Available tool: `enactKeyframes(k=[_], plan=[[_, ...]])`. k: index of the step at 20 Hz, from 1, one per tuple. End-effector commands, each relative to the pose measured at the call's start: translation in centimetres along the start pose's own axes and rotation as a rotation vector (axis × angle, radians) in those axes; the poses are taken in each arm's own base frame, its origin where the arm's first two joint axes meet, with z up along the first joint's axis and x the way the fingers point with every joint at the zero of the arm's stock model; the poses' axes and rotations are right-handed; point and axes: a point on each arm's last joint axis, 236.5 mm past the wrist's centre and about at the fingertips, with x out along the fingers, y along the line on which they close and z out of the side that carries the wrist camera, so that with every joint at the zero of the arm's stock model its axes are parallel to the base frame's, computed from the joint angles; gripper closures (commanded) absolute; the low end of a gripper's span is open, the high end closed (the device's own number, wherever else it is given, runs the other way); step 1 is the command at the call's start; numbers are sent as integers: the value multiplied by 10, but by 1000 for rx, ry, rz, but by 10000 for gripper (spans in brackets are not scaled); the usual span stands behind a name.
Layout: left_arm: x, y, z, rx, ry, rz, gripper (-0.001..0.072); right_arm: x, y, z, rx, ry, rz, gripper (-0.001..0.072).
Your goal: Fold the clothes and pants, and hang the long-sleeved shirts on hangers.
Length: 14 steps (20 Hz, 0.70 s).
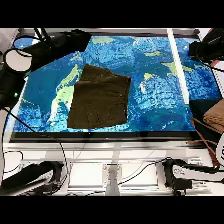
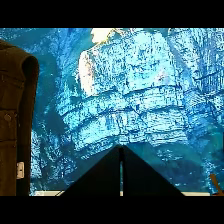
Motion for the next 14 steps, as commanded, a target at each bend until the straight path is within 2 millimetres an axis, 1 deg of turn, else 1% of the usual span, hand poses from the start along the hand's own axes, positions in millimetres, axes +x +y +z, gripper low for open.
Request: enactKeyframes(k=[1, 12, 13, 14], plan=[[0, 0, 0, 0, -1, 0, 341, 0, 1, 0, -1, 1, 1, 674], [0, 0, 0, 0, -1, 0, 341, 0, 1, 0, -1, 1, 1, 674], [0, 0, 1, 0, -1, 0, 341, 0, 1, 1, -3, -6, 1, 674], [0, -1, 0, -2, 2, -2, 341, 0, 1, 10, -3, -41, 2, 674]])
